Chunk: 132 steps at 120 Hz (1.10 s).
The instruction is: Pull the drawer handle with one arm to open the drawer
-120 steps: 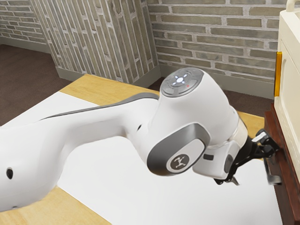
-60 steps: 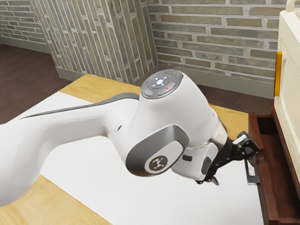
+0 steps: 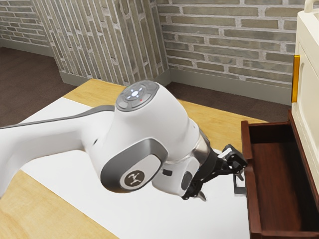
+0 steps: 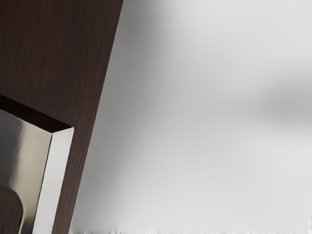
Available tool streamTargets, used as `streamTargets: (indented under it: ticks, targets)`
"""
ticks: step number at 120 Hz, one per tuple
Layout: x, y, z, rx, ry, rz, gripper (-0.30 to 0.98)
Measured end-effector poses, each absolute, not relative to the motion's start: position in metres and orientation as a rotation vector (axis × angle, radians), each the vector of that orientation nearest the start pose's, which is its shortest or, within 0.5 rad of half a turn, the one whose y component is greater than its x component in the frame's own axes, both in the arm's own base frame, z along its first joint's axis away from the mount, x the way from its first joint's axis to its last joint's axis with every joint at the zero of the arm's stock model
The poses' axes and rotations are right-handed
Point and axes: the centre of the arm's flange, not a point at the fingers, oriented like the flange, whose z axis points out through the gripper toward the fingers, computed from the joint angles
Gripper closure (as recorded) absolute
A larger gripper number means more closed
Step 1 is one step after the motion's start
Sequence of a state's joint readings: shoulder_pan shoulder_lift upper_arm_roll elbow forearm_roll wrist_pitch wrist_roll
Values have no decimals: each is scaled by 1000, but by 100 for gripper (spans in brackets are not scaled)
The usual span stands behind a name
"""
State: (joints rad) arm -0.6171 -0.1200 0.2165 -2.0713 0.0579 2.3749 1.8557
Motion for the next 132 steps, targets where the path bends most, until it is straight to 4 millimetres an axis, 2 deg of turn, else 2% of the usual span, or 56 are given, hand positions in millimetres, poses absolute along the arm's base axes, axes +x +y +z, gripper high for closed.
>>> streamTargets:
  ticks: [23, 60, 83, 98, 119, 132]
  targets:
    - [506, -190, 523, -1187, 2536, -447, -1]
    - [498, -181, 538, -1180, 2501, -509, 3]
    - [483, -171, 566, -1173, 2473, -570, 1]
    - [481, -159, 583, -1211, 2469, -563, 1]
    - [483, -145, 623, -1270, 2462, -459, 0]
    - [486, -136, 639, -1360, 2457, -380, 0]
